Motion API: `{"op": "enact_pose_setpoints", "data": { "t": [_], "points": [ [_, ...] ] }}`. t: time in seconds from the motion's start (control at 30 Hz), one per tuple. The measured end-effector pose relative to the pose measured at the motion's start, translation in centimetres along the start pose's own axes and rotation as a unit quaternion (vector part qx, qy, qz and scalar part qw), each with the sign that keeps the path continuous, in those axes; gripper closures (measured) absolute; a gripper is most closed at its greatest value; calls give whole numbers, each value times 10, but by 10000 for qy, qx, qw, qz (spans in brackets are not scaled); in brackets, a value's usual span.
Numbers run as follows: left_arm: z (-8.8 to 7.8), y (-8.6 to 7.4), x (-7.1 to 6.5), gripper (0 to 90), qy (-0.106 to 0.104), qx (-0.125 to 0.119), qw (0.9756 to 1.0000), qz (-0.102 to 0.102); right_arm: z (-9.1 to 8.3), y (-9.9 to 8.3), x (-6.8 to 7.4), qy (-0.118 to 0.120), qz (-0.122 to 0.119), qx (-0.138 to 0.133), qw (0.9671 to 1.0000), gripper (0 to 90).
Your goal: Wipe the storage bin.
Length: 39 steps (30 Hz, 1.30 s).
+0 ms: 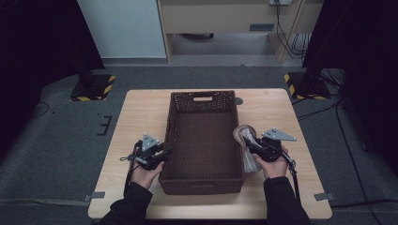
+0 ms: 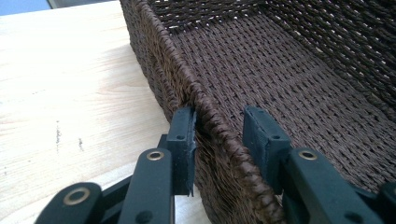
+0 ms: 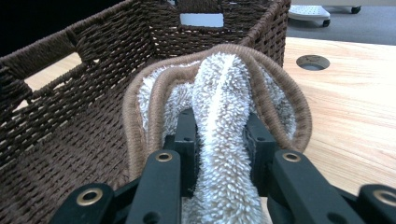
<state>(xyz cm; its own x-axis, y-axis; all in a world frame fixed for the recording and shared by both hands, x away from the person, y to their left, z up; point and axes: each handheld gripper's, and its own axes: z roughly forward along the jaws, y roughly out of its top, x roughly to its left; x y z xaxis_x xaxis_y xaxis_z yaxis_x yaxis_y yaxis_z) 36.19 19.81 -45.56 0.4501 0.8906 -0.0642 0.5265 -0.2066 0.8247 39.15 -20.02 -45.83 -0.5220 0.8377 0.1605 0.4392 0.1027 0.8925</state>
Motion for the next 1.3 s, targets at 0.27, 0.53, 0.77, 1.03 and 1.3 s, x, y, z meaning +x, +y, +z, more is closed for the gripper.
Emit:
{"op": "enact_pose_setpoints", "data": {
  "t": [0.27, 0.53, 0.77, 1.03, 1.3],
  "points": [
    [2, 1, 4, 639, -31, -32, 10000, -31, 5, -9, -1, -25, 191, -13, 9998, 725],
    [3, 1, 7, 645, -42, -61, 10000, -33, 25, -28, -1, -128, 225, 560, 9981, 724],
    [6, 2, 10, 649, -67, -110, 9999, -52, 35, -38, -7, -192, 202, 825, 9962, 719],
    [6, 2, 10, 650, -56, -122, 9999, -28, 13, -20, -13, -298, 239, 488, 9981, 716],
    [6, 2, 10, 649, -54, -111, 9999, -15, -34, 11, -2, 68, 253, -395, 9989, 717]
  ]
}}
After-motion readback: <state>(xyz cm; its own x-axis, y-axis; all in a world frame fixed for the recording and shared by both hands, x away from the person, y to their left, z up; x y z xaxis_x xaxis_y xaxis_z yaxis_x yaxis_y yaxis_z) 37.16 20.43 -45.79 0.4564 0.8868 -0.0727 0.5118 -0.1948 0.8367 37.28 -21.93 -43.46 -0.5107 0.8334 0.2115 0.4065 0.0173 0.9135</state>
